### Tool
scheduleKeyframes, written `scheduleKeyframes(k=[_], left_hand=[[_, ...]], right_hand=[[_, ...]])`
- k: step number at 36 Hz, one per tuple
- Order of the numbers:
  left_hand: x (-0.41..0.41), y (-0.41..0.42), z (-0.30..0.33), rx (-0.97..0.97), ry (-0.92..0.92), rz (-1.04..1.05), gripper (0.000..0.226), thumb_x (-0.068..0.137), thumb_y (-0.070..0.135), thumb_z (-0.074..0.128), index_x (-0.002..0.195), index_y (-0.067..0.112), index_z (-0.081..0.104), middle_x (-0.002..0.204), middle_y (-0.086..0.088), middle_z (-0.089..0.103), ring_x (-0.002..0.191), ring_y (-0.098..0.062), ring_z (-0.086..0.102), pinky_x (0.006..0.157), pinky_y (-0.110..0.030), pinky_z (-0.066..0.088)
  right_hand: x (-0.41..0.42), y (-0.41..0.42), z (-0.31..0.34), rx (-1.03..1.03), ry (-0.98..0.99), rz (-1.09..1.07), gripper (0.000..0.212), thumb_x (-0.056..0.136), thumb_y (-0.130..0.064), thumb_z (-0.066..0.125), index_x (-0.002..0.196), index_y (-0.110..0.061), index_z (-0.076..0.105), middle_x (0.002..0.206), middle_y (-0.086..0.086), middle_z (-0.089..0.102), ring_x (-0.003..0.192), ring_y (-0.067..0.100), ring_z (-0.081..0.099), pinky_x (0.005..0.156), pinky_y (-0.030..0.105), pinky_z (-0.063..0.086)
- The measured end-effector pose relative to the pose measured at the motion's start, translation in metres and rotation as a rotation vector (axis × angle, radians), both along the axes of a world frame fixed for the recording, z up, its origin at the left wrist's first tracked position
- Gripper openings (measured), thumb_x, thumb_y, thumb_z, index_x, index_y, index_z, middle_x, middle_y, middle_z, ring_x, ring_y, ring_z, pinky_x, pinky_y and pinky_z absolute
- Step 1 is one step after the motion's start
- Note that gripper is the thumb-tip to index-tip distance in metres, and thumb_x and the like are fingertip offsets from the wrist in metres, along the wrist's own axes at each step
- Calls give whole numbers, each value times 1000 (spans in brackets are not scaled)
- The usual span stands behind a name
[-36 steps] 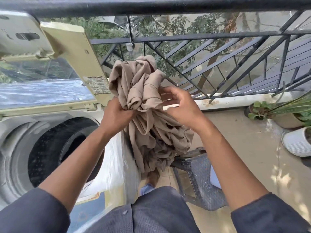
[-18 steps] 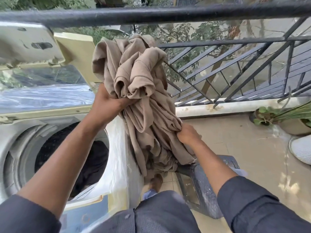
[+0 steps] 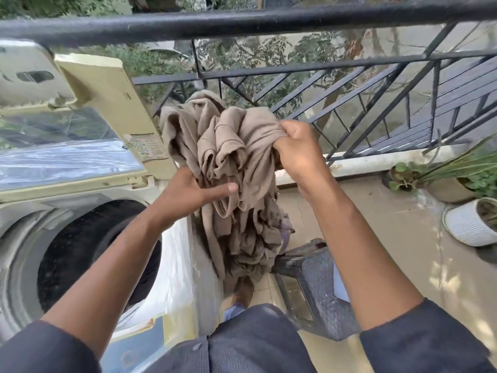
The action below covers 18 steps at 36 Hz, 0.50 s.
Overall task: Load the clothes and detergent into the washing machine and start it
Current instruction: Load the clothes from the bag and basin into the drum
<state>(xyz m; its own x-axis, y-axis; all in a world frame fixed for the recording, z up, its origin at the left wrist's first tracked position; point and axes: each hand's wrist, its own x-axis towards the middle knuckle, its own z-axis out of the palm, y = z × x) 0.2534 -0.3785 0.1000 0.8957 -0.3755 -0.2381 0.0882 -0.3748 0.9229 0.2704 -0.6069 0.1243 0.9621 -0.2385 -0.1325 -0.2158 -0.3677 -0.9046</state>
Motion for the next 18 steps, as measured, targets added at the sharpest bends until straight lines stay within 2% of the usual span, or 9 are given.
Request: scheduleKeyframes(k=[1,2,5,6,9,11,13,16,18], left_hand=[[-3,-5,2,-18,30,-69,41,76,41,96,107,57,74,109,30,77,103,12,71,82,-5,54],[-5,-9,2,-18,23,-90,43,72,46,96,107,56,75,109,27,78,101,10,73,81,-6,54],[-6,-24,0,-31,-44,82,64,59,61,97,106,20,80,105,-5,82,96,-11,77,91,-37,63],[-6,-27,0,-40,-60,174,68,56,63,97,102,15,81,102,-6,83,96,-16,78,94,-44,63],[-3,-30,-1,32,-128,358,52,49,71,87,87,36,80,92,11,81,94,-10,77,89,-42,63],[-1,-27,-5,48,-161,394,43,53,71,84,87,45,79,96,13,80,98,-10,76,89,-44,63],[2,-21,-10,9,-163,400,44,61,64,88,101,47,78,102,11,82,104,-12,76,91,-50,63],[5,-12,-12,-11,-186,416,42,68,58,93,106,43,80,106,16,81,108,-8,76,94,-50,63],[7,-8,-9,-32,-188,422,42,69,56,95,107,44,81,107,18,81,108,-7,76,94,-50,64]], right_hand=[[1,5,6,4,-31,0,35,78,-25,47,92,-3,71,92,22,76,87,44,71,71,57,56],[1,11,13,-1,-55,1,33,80,-26,49,92,-5,72,88,17,76,88,43,71,73,60,58],[-1,27,23,-17,-112,28,30,85,-36,54,86,-11,71,75,1,74,72,25,67,69,57,58],[-3,31,25,-21,-124,48,33,85,-41,55,84,-11,70,71,0,71,67,21,64,66,56,58],[-10,38,27,-51,-121,136,48,79,-56,55,85,-10,69,69,4,68,61,19,59,59,49,54],[-13,36,23,-19,-108,209,42,74,-47,57,90,-11,69,82,11,71,70,19,62,64,50,55],[-16,28,15,78,-79,264,32,71,-30,59,97,-13,70,93,14,72,80,18,64,68,46,53],[-23,17,0,167,-119,235,38,76,-5,57,110,-18,68,102,1,75,94,18,71,79,40,58],[-29,12,-16,119,-145,151,41,82,3,55,112,-24,62,101,-7,73,93,12,70,81,38,58]])
